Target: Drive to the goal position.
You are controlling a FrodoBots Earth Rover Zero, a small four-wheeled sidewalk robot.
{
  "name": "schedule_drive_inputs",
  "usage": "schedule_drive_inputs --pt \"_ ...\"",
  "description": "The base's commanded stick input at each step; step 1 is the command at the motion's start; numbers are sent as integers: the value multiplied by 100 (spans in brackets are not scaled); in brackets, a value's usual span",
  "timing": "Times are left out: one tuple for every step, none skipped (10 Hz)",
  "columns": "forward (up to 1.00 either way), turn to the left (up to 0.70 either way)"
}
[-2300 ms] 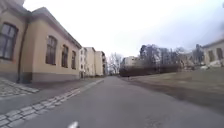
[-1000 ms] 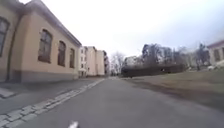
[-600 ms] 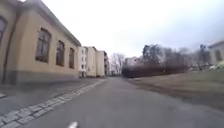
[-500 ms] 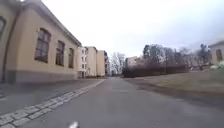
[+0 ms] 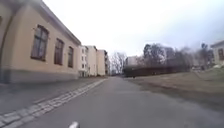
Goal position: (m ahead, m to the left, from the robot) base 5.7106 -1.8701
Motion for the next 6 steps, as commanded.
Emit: schedule_drive_inputs --pt "100 0" --pt "100 0" --pt "100 0" --pt "100 0" --pt "100 0" --pt "100 0"
